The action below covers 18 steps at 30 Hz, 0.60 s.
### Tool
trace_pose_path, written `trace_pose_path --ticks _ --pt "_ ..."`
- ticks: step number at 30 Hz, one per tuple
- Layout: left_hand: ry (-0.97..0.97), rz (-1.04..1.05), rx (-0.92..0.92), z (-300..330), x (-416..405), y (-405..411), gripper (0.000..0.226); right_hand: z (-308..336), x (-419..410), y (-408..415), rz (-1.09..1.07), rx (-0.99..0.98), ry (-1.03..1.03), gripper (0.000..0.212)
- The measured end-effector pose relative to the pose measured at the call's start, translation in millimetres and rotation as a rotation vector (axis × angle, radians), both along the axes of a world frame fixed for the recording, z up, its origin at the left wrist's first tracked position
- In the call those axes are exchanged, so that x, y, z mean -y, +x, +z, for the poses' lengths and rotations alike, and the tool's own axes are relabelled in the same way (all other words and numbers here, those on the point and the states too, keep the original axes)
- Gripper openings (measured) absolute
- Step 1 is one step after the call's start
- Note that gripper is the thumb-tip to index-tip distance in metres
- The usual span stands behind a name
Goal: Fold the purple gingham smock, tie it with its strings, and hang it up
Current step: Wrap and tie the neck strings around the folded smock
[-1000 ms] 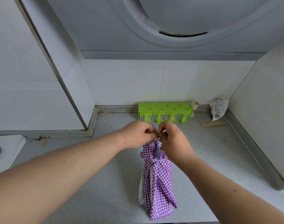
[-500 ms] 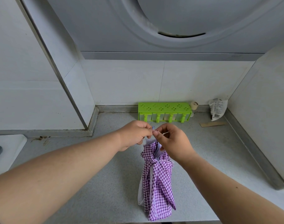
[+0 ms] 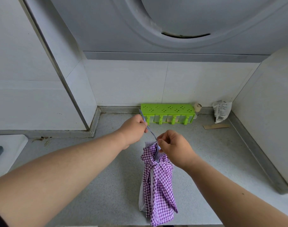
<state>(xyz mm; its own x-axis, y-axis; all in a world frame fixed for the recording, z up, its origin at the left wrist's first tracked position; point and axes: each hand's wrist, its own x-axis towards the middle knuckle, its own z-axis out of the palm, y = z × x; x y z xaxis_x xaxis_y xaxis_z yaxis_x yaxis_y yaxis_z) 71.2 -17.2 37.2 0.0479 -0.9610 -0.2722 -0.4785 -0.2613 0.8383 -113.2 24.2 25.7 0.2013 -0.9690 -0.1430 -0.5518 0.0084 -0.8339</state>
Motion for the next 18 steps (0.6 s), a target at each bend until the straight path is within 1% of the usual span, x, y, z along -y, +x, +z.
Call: trace_pose_path --ticks 5,7,9,10,12,13,15,16,18 --pt "-0.109 0.009 0.179 -5 8 6 0.022 2 1 0 0.08 -0.068 0.043 0.012" --pt "-0.128 0.011 0.185 -6 7 3 0.024 0 3 2 0.098 -0.095 0.056 0.013" --pt "-0.099 0.001 0.112 -5 5 -2 0.022 -3 3 2 0.094 -0.072 0.089 0.011" --pt "-0.063 -0.016 0.045 -3 3 -4 0.022 -5 4 2 0.078 0.003 0.123 0.01" --pt "0.002 -0.045 -0.084 1 2 -7 0.022 -6 4 4 0.03 0.228 0.231 0.008" --pt "0.024 -0.054 -0.119 2 3 -7 0.021 -6 5 6 -0.007 0.34 0.295 0.01" --pt "0.044 -0.059 -0.137 7 4 -4 0.019 -1 8 12 -0.103 0.533 0.412 0.023" --pt "0.055 -0.062 -0.124 10 3 -3 0.018 1 9 14 -0.138 0.6 0.448 0.03" --pt "0.066 -0.06 -0.037 18 2 2 0.02 8 14 17 -0.152 0.649 0.459 0.038"
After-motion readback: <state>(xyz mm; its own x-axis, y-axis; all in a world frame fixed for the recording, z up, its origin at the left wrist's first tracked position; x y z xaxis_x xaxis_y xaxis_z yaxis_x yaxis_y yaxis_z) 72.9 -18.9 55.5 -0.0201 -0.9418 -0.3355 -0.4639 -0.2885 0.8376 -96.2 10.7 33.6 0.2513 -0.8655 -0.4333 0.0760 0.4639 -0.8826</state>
